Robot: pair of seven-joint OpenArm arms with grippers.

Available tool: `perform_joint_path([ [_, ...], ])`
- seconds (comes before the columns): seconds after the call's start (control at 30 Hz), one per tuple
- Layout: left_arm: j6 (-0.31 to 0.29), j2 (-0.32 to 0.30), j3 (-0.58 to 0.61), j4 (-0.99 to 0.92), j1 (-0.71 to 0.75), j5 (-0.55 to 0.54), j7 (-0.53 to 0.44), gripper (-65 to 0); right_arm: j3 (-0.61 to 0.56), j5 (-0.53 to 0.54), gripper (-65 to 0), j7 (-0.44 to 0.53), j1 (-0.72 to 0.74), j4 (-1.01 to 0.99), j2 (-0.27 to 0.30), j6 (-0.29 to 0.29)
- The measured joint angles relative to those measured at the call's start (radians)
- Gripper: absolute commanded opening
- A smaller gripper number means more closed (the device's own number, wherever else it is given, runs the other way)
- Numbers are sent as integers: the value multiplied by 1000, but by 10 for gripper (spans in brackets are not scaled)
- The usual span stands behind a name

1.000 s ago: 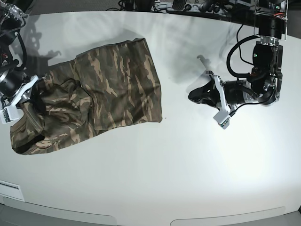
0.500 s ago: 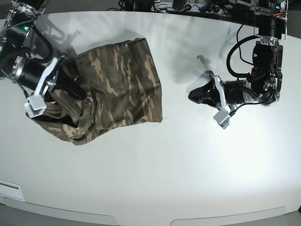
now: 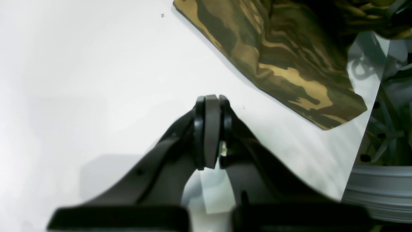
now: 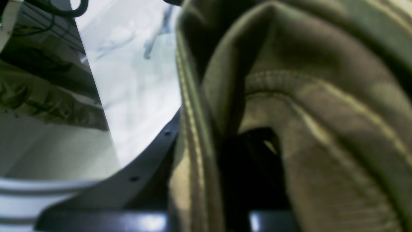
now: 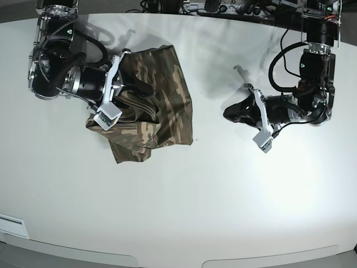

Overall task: Fold the T-shirt properly
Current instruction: 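Lift the strip end with the right gripper and fold it over the shirt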

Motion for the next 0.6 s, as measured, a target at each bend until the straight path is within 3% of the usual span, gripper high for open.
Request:
perform_joint_path([
  [0.07, 0, 0, 0, 0, 0, 0, 0, -650, -40, -64, -301, 23, 0, 0, 0, 0],
  [0.1, 0, 0, 0, 0, 0, 0, 0, -650, -63, -68, -280, 24, 0, 0, 0, 0],
  [0.37, 0, 0, 0, 0, 0, 0, 0, -650, -307, 51, -282, 40, 56, -1, 0, 0],
  [0.47, 0, 0, 0, 0, 0, 0, 0, -650, -360, 27, -282, 39, 81, -1, 0, 0],
  [0.6, 0, 0, 0, 0, 0, 0, 0, -650, -359, -81, -283, 38, 119, -1, 0, 0],
])
